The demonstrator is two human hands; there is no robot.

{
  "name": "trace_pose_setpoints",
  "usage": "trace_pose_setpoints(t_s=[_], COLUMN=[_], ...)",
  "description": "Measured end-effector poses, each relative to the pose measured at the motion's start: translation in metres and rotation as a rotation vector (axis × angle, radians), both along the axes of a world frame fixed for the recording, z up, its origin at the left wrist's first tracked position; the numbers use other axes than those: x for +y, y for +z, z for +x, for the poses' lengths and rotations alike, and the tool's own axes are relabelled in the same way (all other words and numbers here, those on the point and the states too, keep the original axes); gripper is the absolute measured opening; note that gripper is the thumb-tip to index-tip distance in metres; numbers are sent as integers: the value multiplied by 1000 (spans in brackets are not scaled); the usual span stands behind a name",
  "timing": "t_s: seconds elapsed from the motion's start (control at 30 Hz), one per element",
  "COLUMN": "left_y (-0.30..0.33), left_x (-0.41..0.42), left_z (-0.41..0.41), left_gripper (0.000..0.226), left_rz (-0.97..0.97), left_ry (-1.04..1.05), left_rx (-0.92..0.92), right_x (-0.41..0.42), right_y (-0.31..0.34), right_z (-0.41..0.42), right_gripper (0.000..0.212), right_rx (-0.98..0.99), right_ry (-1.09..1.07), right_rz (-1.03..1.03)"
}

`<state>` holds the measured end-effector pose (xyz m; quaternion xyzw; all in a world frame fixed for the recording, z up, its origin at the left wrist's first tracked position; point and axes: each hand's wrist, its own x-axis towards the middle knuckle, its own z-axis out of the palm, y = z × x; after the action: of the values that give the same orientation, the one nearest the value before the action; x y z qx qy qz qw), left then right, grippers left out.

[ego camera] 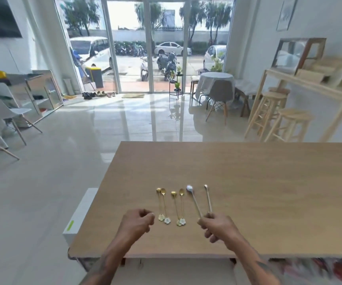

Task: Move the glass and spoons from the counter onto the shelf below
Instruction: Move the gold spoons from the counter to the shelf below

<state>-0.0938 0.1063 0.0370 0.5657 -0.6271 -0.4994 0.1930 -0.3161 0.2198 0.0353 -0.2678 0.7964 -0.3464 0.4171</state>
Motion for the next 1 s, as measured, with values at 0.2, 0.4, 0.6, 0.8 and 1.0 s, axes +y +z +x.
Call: trace_pose_setpoints(t_s=[0.2,0.4,0.6,0.8,1.0], left_y=[-18,-41,-49,-53,-51], left_x=[-61,-87,-100,-109,-119], left_z=[-51,-73,-84,-85,-85], left_gripper=[14,36,36,26,14], left_rz=[-84,-40,-67,-92,-42], left_ry=[-95,-147,-220,-274,-279], left_rx=[-298,-380,-476,-552,-557], right_x=[-88,-128,-138,-146,-156], right_y=[-14,-41,-57,-62,-63], right_z=[19,26,20,24,24], right_gripper=[13,28,34,35,21], right_rx=[238,454,501,509,575], right_ry=[59,35,-27,-15,56], right_rz=[167,267,289,307,398])
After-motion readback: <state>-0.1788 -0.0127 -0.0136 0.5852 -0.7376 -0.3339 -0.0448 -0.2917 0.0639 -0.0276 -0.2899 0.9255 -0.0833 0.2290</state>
